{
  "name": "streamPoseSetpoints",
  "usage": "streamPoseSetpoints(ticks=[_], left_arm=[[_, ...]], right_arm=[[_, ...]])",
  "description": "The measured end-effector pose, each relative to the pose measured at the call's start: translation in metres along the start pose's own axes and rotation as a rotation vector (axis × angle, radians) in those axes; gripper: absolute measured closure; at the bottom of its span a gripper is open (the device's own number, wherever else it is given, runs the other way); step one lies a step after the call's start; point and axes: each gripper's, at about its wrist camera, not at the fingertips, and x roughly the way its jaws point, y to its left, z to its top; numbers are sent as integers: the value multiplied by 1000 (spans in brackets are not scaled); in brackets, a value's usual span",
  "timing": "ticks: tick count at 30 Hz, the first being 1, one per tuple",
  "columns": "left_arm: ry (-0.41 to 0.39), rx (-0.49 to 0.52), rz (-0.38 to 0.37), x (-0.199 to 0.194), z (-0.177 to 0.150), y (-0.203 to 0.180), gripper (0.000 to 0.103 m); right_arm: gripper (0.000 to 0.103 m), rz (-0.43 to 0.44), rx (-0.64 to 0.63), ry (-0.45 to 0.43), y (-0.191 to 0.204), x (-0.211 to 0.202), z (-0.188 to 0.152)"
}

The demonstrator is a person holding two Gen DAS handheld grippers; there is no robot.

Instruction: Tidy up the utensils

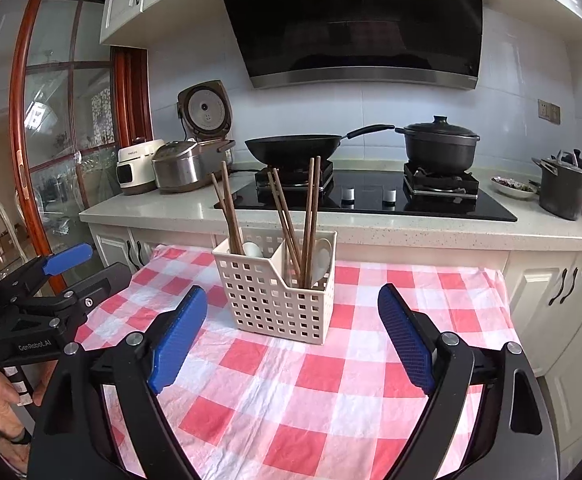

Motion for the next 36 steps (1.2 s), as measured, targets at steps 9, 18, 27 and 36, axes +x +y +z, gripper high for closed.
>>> streamPoseSetpoints(ticks=[9,18,27,36], left_arm=[[1,23,-6,-3,0,-8,5],[-6,25,4,-7,1,-5,5],[-4,33,6,-7,0,-6,5],[-3,33,9,-8,-1,-6,5]], right_arm=[[20,-1,-6,-1,4,-1,-1],[19,0,-4,6,4,2,-3],[19,-1,-5,5,6,1,-5],[18,-4,-4,5,5,2,-5]])
